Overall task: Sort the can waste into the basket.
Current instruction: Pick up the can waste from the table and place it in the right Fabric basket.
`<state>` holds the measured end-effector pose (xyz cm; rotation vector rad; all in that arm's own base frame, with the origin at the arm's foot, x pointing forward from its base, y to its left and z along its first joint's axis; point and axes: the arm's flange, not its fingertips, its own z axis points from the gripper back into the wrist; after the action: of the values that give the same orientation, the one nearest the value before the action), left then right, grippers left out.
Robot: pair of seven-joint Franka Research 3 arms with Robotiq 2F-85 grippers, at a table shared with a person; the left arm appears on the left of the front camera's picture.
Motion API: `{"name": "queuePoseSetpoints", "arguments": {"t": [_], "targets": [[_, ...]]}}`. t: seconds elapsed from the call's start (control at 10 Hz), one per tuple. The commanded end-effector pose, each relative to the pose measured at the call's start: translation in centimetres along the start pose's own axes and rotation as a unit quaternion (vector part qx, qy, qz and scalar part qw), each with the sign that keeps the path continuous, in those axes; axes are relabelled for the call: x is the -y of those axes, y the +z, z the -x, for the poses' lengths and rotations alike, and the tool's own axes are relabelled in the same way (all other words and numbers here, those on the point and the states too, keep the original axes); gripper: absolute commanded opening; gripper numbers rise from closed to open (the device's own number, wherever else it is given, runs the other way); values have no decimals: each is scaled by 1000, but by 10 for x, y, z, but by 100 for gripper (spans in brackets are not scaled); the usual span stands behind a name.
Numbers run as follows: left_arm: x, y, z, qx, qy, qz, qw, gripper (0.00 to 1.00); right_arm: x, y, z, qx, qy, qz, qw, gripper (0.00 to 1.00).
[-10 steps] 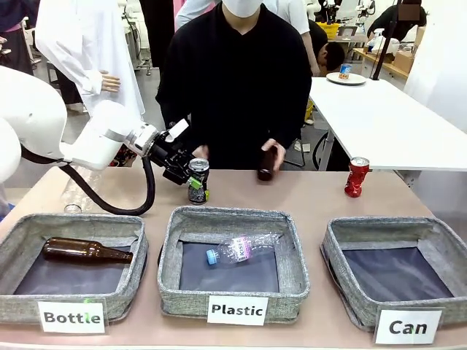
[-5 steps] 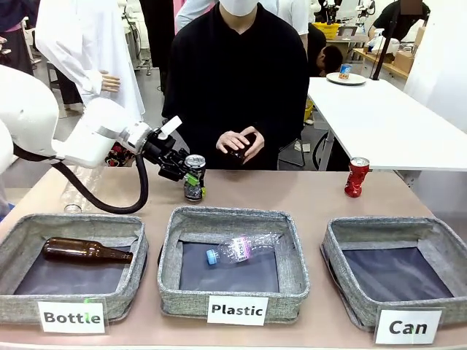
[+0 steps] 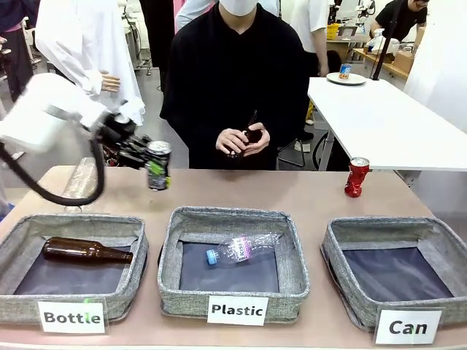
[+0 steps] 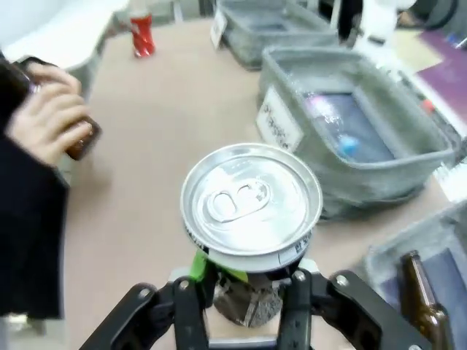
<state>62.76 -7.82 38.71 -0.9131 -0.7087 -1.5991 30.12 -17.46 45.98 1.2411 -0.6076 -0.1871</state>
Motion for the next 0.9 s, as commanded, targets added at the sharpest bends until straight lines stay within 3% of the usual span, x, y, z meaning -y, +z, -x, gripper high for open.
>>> {"name": "queuePoseSetpoints", "arguments": {"t": [0.0, 0.1, 0.2, 0.3, 0.4, 0.6, 0.8], "targets": [[86, 48, -16, -9, -1, -40, 999, 0, 0, -2, -2, 10, 13, -12, 1000, 100], [124, 80, -16, -9, -14, -51, 999, 0, 0, -2, -2, 10, 13, -12, 1000, 100], [152, 98, -13, -10, -34, -16, 999, 0, 0, -2, -2, 10, 13, -12, 1000, 100], [200, 133, -4, -18, -37, -57, 998, 0, 0, -2, -2, 10, 13, -12, 1000, 100], [244, 160, 2, -41, -79, -34, 995, 0, 0, -2, -2, 10, 13, -12, 1000, 100], [325, 212, 20, -8, -43, -165, 985, 0, 0, -2, -2, 10, 13, -12, 1000, 100], [392, 247, 66, 65, 57, -351, 933, 0, 0, -2, -2, 10, 13, -12, 1000, 100]]}}
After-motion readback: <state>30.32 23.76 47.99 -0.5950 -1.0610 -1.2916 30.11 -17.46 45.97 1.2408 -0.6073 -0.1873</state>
